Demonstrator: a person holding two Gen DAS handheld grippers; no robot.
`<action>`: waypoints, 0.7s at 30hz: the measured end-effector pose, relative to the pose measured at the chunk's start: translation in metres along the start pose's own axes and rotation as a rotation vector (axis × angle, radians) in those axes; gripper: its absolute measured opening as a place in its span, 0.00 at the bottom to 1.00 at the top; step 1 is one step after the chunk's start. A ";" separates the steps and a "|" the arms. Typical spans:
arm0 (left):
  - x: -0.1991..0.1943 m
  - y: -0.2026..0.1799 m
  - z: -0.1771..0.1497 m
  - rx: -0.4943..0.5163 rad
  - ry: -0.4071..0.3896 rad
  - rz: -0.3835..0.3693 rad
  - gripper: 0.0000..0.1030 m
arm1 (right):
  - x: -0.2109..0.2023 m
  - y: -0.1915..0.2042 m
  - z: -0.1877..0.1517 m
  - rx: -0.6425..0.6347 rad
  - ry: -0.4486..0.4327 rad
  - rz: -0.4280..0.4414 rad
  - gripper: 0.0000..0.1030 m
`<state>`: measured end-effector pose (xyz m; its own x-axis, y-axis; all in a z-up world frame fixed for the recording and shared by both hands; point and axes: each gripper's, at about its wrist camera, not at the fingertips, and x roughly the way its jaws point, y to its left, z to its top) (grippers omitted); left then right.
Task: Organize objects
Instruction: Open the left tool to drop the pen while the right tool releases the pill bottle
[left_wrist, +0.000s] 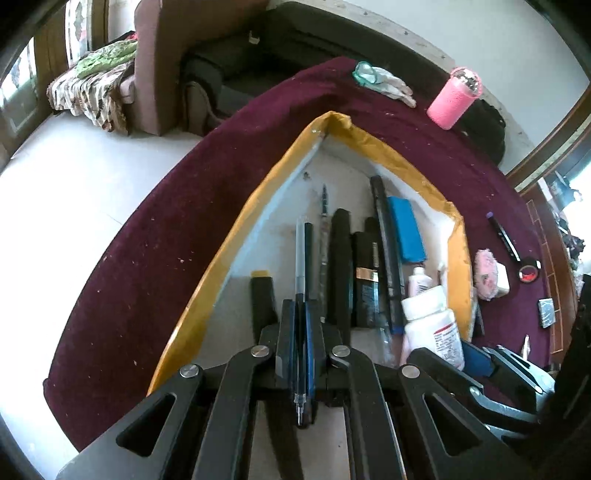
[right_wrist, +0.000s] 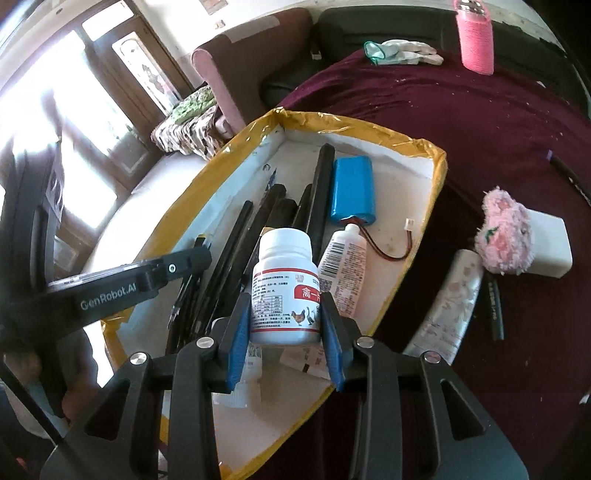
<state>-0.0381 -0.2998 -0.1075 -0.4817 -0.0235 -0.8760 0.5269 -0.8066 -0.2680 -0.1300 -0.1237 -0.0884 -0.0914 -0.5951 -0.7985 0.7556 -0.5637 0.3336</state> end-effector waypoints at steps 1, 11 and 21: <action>0.002 0.001 0.001 0.001 0.005 0.001 0.03 | 0.001 0.001 0.000 -0.005 0.002 -0.008 0.33; 0.010 0.004 0.006 0.008 0.020 -0.001 0.03 | 0.011 0.013 0.004 -0.039 0.024 -0.067 0.33; 0.010 0.010 0.002 -0.016 0.005 -0.020 0.04 | 0.014 0.020 0.001 -0.053 0.037 -0.082 0.33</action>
<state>-0.0389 -0.3093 -0.1181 -0.4886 -0.0049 -0.8725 0.5284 -0.7974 -0.2914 -0.1172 -0.1443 -0.0926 -0.1310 -0.5260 -0.8403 0.7798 -0.5781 0.2403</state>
